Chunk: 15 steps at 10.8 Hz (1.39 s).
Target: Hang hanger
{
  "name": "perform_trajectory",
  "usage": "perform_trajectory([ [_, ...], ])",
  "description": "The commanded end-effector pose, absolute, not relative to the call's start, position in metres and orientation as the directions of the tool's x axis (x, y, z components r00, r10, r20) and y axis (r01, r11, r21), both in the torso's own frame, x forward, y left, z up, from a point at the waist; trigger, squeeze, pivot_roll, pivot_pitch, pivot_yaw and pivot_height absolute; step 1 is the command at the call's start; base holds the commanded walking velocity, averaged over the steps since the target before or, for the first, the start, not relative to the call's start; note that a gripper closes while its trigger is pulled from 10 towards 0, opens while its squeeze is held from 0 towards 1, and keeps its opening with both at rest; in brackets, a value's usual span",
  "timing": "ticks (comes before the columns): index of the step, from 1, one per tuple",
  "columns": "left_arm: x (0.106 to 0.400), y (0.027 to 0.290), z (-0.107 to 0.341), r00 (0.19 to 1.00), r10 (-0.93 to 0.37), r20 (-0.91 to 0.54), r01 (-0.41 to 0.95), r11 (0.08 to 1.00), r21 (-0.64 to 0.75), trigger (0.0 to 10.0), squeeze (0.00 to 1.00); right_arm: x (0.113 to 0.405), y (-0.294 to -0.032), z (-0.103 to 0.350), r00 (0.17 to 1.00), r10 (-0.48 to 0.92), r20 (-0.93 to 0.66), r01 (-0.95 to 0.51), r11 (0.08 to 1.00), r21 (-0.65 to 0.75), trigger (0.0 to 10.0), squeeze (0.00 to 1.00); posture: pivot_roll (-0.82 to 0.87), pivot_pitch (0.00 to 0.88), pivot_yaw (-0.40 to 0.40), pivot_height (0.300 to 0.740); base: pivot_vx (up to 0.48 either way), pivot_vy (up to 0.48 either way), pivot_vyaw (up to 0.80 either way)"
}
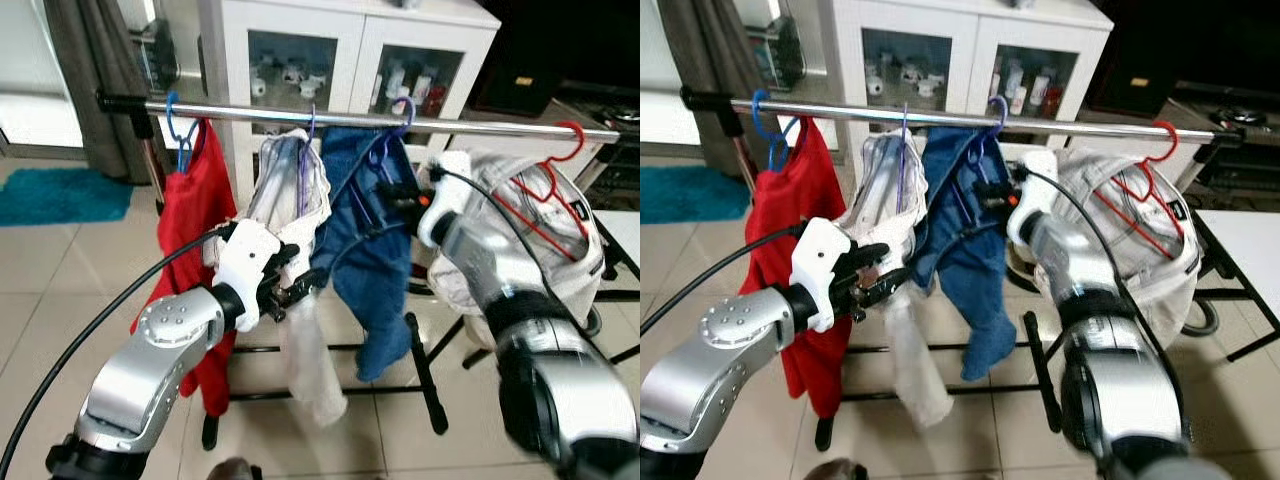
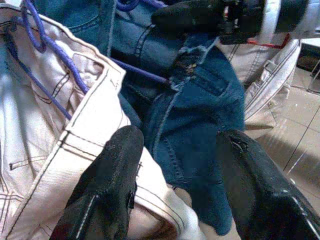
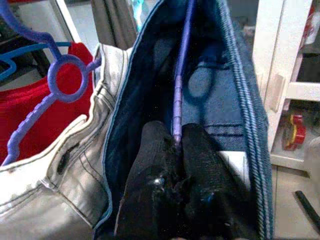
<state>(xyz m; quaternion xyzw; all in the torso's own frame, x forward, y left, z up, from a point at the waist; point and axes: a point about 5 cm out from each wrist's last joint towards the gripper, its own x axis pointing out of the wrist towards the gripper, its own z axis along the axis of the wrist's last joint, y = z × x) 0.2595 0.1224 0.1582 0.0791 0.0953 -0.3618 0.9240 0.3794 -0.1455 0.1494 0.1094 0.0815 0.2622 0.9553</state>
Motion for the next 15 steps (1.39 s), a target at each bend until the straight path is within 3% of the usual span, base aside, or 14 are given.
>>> perform_trajectory([
  [1, 0.263, 0.121, 0.159, 0.724, -0.65, -0.23, 0.682, 0.725, 0.097, 10.0, 0.0, 0.383, -0.157, 0.201, 0.852, 0.517, 0.084, -0.524, 0.839, 0.146, 0.0, 0.0, 0.02, 0.0, -0.072, 0.74, 0.0, 0.0, 0.0],
  [5, 0.271, 0.122, 0.15, 0.768, -0.596, -0.233, 0.629, 0.771, 0.1, 10.0, 0.0, 0.361, -0.164, 0.184, 0.885, 0.466, 0.01, -0.464, 0.883, -0.068, 0.0, 0.0, 0.01, 0.0, -0.054, 0.74, 0.0, 0.0, 0.0],
  [10, 0.275, 0.131, 0.136, 0.824, -0.515, -0.237, 0.548, 0.83, 0.103, 10.0, 0.0, 0.321, -0.169, 0.141, 0.9, 0.424, -0.099, -0.43, 0.901, -0.056, 0.0, 0.0, 0.02, 0.0, -0.071, 0.74, 0.0, 0.0, 0.0],
  [15, 0.279, 0.13, 0.13, 0.826, -0.512, -0.235, 0.544, 0.833, 0.097, 10.0, 0.0, 0.288, -0.185, 0.124, 0.932, 0.334, -0.143, -0.342, 0.939, -0.04, 0.0, 0.0, -0.02, 0.0, -0.04, 0.74, 0.0, 0.0, 0.0],
])
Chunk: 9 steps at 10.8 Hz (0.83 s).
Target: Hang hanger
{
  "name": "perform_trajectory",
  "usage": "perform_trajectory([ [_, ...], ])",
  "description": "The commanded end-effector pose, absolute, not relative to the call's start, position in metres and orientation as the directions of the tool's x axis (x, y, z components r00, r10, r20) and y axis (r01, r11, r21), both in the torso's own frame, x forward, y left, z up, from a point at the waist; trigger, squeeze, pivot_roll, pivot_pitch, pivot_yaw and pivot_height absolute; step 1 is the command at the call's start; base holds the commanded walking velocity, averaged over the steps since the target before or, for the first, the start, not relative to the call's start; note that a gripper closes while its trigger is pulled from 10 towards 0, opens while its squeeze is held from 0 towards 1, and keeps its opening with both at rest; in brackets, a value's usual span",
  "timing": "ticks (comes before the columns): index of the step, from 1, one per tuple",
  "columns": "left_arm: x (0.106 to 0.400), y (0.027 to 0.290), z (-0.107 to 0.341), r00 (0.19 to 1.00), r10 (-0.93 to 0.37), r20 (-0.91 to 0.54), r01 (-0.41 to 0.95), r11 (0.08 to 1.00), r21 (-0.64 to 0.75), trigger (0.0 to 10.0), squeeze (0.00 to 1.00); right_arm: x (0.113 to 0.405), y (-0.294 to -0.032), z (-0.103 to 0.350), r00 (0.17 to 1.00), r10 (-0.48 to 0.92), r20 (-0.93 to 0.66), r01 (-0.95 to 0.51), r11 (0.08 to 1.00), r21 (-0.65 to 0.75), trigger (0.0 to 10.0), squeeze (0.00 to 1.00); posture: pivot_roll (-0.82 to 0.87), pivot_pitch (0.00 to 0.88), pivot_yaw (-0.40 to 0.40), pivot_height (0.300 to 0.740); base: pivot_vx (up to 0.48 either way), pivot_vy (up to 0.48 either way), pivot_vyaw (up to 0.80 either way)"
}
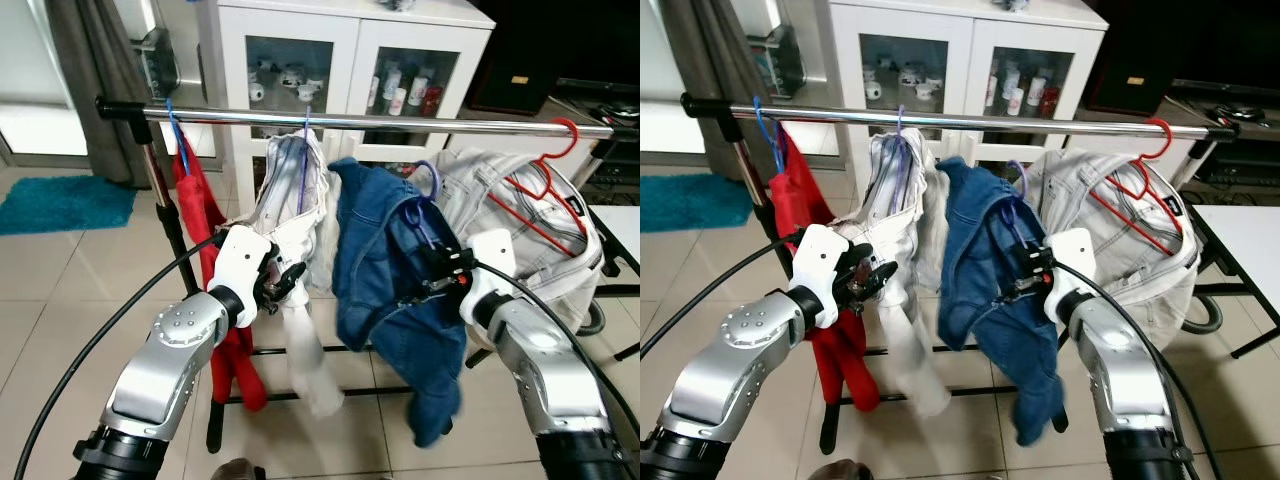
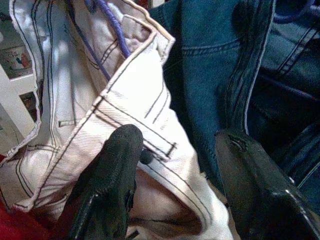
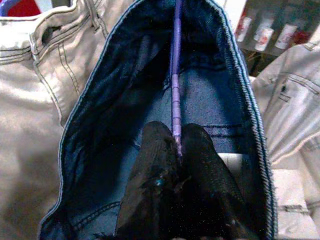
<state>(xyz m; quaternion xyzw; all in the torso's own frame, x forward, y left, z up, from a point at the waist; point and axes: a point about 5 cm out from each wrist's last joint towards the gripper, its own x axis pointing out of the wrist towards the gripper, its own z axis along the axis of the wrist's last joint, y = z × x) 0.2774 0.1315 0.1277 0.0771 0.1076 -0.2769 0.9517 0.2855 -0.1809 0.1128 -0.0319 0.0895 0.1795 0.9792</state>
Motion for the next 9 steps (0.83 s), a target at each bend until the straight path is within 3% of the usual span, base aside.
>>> perform_trajectory([
  [1, 0.279, 0.128, 0.13, 0.818, -0.526, -0.235, 0.558, 0.824, 0.097, 10.0, 0.0, 0.285, -0.187, 0.124, 0.935, 0.322, -0.146, -0.331, 0.943, -0.042, 0.0, 0.0, -0.03, 0.0, -0.026, 0.74, 0.0, 0.0, 0.0],
  [4, 0.283, 0.125, 0.13, 0.809, -0.542, -0.227, 0.572, 0.815, 0.091, 10.0, 0.0, 0.278, -0.191, 0.124, 0.94, 0.303, -0.156, -0.313, 0.948, -0.047, 0.0, 0.0, -0.05, 0.0, -0.018, 0.74, 0.0, 0.0, 0.0],
  [9, 0.284, 0.124, 0.13, 0.805, -0.551, -0.222, 0.579, 0.81, 0.09, 10.0, 0.0, 0.273, -0.187, 0.124, 0.935, 0.31, -0.171, -0.32, 0.947, -0.037, 0.0, 0.0, -0.06, 0.0, -0.016, 0.74, -0.262, 0.0, 0.0],
])
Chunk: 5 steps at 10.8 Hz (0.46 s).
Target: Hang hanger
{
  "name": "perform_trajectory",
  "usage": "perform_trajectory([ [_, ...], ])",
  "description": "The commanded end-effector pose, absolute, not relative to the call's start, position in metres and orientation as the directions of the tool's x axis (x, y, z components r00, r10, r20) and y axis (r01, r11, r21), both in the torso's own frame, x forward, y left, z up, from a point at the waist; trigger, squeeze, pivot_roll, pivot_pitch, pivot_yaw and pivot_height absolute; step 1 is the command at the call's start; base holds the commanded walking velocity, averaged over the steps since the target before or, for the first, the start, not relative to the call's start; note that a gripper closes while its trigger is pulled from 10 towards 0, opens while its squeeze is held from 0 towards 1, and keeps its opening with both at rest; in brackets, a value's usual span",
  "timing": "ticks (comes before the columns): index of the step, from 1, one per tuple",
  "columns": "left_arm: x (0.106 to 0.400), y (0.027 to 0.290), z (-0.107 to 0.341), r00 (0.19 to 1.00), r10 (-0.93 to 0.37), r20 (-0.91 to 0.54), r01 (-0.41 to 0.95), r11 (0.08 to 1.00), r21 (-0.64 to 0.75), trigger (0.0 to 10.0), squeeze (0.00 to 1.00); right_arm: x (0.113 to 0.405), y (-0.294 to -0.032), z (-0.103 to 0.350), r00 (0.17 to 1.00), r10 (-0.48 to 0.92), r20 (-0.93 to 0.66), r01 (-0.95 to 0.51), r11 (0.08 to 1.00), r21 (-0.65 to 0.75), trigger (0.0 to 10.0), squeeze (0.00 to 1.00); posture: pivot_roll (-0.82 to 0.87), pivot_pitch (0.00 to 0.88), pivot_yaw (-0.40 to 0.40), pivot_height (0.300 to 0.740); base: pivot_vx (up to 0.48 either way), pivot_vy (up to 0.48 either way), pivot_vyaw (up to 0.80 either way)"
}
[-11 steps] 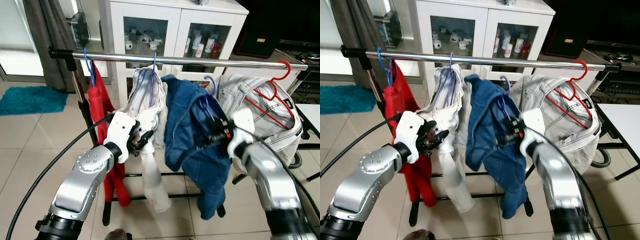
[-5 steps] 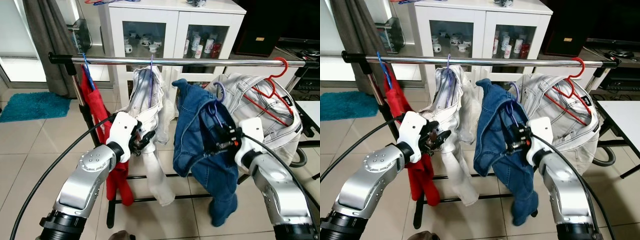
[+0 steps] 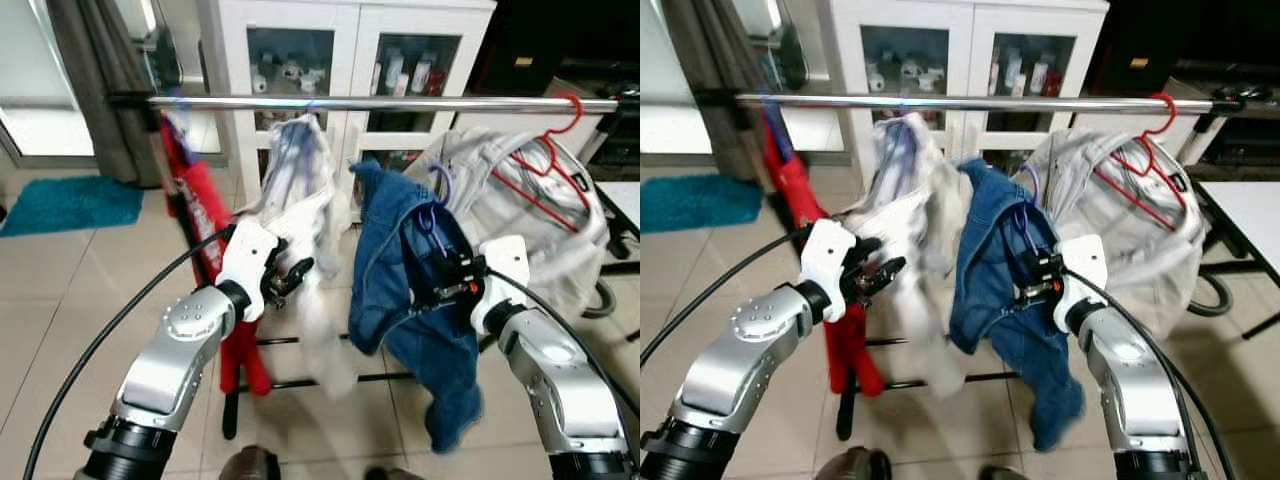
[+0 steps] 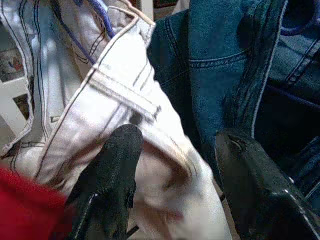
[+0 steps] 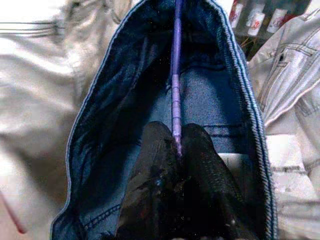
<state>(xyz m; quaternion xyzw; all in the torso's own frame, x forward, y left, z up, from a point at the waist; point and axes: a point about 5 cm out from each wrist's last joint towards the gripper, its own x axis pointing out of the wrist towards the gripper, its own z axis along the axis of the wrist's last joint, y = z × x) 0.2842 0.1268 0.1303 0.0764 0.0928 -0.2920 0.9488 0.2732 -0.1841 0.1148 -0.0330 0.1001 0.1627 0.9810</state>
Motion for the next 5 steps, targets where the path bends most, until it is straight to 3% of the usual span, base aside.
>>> perform_trajectory([
  [1, 0.2841, 0.1243, 0.1297, 0.804, -0.551, -0.223, 0.581, 0.809, 0.093, 10.0, 0.0, 0.273, -0.1877, 0.1241, 0.936, 0.305, -0.174, -0.316, 0.948, -0.038, 0.0, 0.0, -0.06, 0.0, -0.014, 0.74, -0.274, 0.0, 0.0],
  [5, 0.2859, 0.1254, 0.1302, 0.801, -0.554, -0.226, 0.584, 0.805, 0.099, 10.0, 0.0, 0.2716, -0.1884, 0.1239, 0.939, 0.295, -0.177, -0.307, 0.951, -0.039, 0.0, 0.0, -0.05, 0.0, -0.009, 0.74, -0.274, 0.0, 0.0],
])
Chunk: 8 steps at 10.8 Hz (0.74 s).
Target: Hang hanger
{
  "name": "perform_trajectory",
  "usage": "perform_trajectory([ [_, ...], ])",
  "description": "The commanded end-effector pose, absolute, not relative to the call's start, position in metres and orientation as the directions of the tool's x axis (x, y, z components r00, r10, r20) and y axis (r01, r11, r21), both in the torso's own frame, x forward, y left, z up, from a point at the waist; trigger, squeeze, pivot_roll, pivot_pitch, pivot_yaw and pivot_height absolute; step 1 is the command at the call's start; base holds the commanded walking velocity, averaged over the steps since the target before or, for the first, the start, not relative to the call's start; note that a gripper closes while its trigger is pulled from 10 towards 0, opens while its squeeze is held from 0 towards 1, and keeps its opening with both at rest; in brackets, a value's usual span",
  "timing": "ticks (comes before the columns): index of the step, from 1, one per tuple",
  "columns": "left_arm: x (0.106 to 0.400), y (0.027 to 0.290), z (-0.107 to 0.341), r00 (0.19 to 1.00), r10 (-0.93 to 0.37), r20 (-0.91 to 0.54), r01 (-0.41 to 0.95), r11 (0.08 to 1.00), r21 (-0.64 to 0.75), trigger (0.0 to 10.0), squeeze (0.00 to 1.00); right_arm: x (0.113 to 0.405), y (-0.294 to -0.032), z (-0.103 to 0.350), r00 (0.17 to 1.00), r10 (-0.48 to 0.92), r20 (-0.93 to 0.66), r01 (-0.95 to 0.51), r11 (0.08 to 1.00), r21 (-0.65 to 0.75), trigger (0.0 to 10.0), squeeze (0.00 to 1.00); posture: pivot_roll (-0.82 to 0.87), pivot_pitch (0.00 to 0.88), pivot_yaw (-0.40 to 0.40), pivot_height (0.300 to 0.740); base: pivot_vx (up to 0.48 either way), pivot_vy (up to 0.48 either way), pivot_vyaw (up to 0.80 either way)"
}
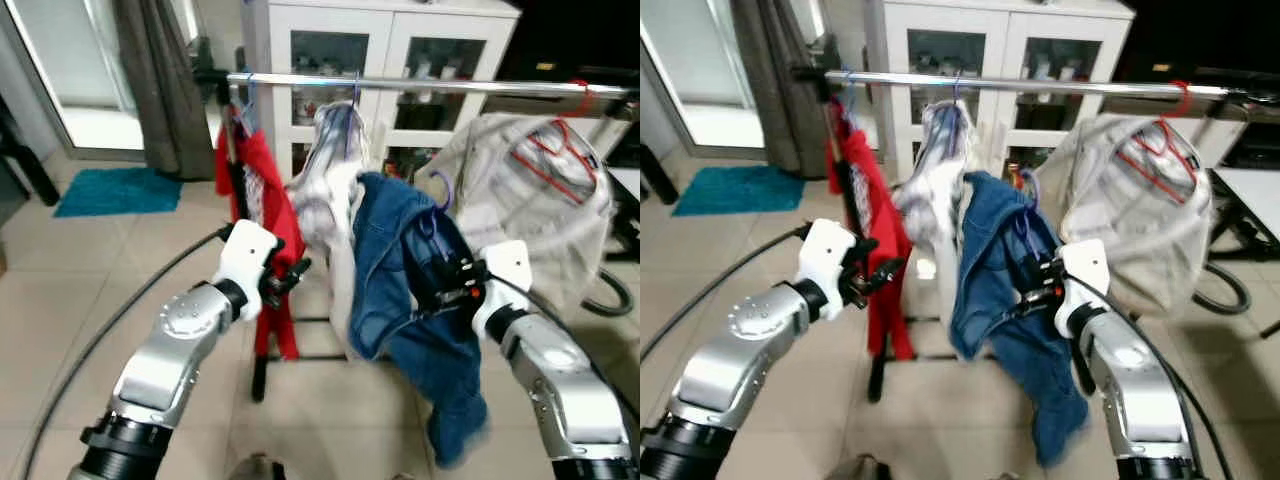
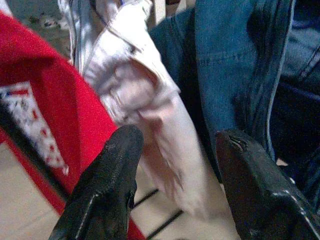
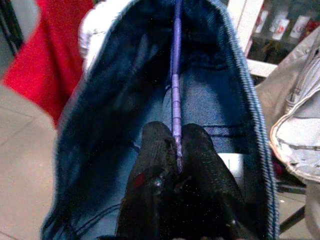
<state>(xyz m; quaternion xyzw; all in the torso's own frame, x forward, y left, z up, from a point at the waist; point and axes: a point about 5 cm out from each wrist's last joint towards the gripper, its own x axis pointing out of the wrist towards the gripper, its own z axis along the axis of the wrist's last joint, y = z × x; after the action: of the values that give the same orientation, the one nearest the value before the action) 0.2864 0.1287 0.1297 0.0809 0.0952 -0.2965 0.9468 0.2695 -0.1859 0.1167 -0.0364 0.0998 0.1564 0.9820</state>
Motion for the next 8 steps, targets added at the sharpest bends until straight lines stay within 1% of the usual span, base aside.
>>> perform_trajectory([
  [1, 0.287, 0.126, 0.131, 0.8, -0.556, -0.224, 0.587, 0.804, 0.102, 10.0, 0.0, 0.269, -0.191, 0.123, 0.943, 0.274, -0.188, -0.286, 0.957, -0.043, 0.0, 0.0, -0.05, 0.0, -0.007, 0.74, -0.27, 0.0, 0.0],
  [5, 0.29, 0.123, 0.132, 0.794, -0.566, -0.22, 0.596, 0.796, 0.102, 10.0, 0.0, 0.265, -0.193, 0.124, 0.946, 0.263, -0.188, -0.276, 0.96, -0.045, 0.0, 0.0, -0.06, 0.0, -0.003, 0.74, -0.272, 0.0, 0.0],
  [6, 0.291, 0.12, 0.132, 0.783, -0.583, -0.217, 0.61, 0.789, 0.082, 10.0, 0.0, 0.266, -0.191, 0.129, 0.947, 0.272, -0.17, -0.283, 0.958, -0.048, 0.0, 0.0, -0.06, 0.0, -0.008, 0.74, 0.0, 0.0, 0.0],
  [7, 0.292, 0.11, 0.14, 0.721, -0.678, -0.142, 0.684, 0.729, -0.01, 10.0, 1.0, 0.27, -0.185, 0.136, 0.946, 0.295, -0.136, -0.304, 0.951, -0.05, 0.0, 0.0, -0.05, 0.0, -0.019, 0.74, 0.0, 0.0, 0.0],
  [8, 0.295, 0.102, 0.146, 0.676, -0.73, -0.102, 0.731, 0.681, -0.031, 10.0, 1.0, 0.273, -0.18, 0.141, 0.942, 0.313, -0.119, -0.32, 0.946, -0.053, 0.0, 0.0, -0.05, 0.0, -0.019, 0.74, 0.0, 0.0, 0.0],
])
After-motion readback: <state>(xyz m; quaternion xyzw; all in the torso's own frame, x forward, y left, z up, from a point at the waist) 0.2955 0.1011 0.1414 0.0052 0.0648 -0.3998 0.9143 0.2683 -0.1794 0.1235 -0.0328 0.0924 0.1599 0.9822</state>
